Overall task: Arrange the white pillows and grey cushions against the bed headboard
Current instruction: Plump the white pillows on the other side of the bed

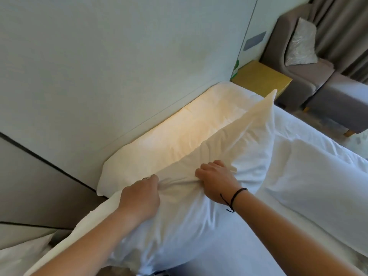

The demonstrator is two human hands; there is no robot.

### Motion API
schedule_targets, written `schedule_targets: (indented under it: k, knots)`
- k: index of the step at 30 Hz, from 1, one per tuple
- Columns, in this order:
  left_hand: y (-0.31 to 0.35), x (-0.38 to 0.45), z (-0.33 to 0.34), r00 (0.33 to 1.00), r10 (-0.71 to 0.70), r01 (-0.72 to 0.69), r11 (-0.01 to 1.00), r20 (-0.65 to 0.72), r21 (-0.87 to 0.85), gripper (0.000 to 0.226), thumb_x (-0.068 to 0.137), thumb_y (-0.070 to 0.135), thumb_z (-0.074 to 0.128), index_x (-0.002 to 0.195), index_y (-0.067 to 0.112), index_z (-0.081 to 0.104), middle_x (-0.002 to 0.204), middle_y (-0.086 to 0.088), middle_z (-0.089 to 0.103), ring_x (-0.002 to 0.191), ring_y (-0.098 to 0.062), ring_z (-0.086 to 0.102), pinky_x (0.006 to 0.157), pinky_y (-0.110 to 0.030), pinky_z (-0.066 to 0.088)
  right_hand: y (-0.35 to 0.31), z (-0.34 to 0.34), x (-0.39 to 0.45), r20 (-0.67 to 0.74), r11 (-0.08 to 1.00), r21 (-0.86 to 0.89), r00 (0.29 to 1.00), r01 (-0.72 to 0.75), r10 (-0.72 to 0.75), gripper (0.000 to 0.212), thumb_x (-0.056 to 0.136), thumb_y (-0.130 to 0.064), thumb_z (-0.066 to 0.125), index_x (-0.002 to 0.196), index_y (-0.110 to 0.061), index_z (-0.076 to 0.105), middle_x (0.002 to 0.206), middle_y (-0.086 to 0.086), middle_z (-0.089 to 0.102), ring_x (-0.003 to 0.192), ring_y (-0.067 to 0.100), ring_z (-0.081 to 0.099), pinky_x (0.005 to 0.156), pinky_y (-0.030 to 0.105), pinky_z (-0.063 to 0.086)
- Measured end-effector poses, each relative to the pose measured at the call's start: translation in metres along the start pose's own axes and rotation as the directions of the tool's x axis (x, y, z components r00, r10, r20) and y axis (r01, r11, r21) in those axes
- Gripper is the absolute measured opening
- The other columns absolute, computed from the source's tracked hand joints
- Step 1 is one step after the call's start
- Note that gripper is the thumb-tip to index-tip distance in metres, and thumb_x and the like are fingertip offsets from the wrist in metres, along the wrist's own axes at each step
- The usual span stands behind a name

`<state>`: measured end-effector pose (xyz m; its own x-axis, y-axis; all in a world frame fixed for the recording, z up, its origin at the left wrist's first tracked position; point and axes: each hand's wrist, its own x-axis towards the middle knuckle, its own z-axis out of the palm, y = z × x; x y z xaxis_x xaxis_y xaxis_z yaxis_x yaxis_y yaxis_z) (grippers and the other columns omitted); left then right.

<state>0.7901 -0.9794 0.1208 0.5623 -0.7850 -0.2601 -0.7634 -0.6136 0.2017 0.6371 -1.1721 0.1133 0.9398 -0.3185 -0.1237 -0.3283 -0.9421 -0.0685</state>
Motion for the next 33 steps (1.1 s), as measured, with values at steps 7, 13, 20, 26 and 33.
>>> schedule_targets:
  k: [7, 13, 20, 26, 33]
  knots:
    - [0.003, -0.022, 0.019, 0.976, -0.106, 0.105, 0.994, -0.191, -0.018, 0.021, 0.095, 0.036, 0.024, 0.081, 0.024, 0.033, 0.073, 0.005, 0.055, 0.074, -0.025, 0.060, 0.056, -0.034, 0.032, 0.087, -0.049, 0.023, 0.286, 0.989, 0.120, 0.957, -0.089, 0.051, 0.067, 0.075, -0.085, 0.034, 0.123, -0.043, 0.053, 0.118, -0.013, 0.060, 0.117, 0.013, 0.047, 0.102, 0.039, 0.031]
    - [-0.001, -0.016, 0.027, 0.972, -0.152, 0.141, 0.987, -0.181, -0.072, 0.023, 0.089, 0.039, 0.018, 0.073, 0.025, 0.028, 0.058, 0.006, 0.044, 0.059, -0.027, 0.044, 0.056, -0.036, 0.034, 0.113, -0.056, 0.040, 0.452, 0.992, -0.113, 0.892, 0.060, -0.002, 0.023, 0.090, -0.040, 0.050, 0.110, -0.039, 0.062, 0.101, -0.013, 0.056, 0.108, 0.014, 0.046, 0.094, 0.038, 0.027]
    - [-0.010, -0.012, 0.035, 0.979, -0.202, 0.202, 0.954, 0.019, -0.224, 0.063, 0.082, 0.078, 0.011, 0.072, 0.026, 0.047, 0.071, 0.008, 0.058, 0.070, -0.014, 0.055, 0.061, -0.035, 0.036, 0.119, -0.070, 0.049, 0.070, 0.979, -0.148, 0.989, 0.137, -0.127, 0.011, 0.099, -0.026, 0.038, 0.100, -0.026, 0.049, 0.096, -0.008, 0.058, 0.089, 0.018, 0.054, 0.096, 0.039, 0.030]
    - [-0.007, -0.002, 0.032, 0.963, -0.243, 0.262, 0.944, 0.116, -0.198, 0.085, 0.062, 0.101, 0.012, 0.090, 0.034, 0.056, 0.091, 0.011, 0.064, 0.082, -0.011, 0.059, 0.069, -0.032, 0.043, 0.115, -0.032, 0.046, -0.146, 0.981, -0.190, 0.988, 0.027, -0.055, 0.027, 0.089, -0.009, 0.047, 0.114, -0.018, 0.047, 0.118, 0.004, 0.054, 0.105, 0.026, 0.054, 0.098, 0.041, 0.036]
    - [0.002, -0.019, 0.036, 0.953, -0.240, 0.228, 0.970, -0.185, -0.080, 0.075, 0.075, 0.093, 0.019, 0.122, 0.039, 0.040, 0.116, 0.009, 0.059, 0.101, -0.020, 0.060, 0.080, -0.038, 0.046, 0.114, 0.010, 0.029, -0.242, 0.990, -0.081, 0.962, 0.114, -0.131, 0.043, 0.097, -0.056, 0.034, 0.106, -0.023, 0.059, 0.106, -0.004, 0.058, 0.102, 0.021, 0.055, 0.103, 0.040, 0.033]
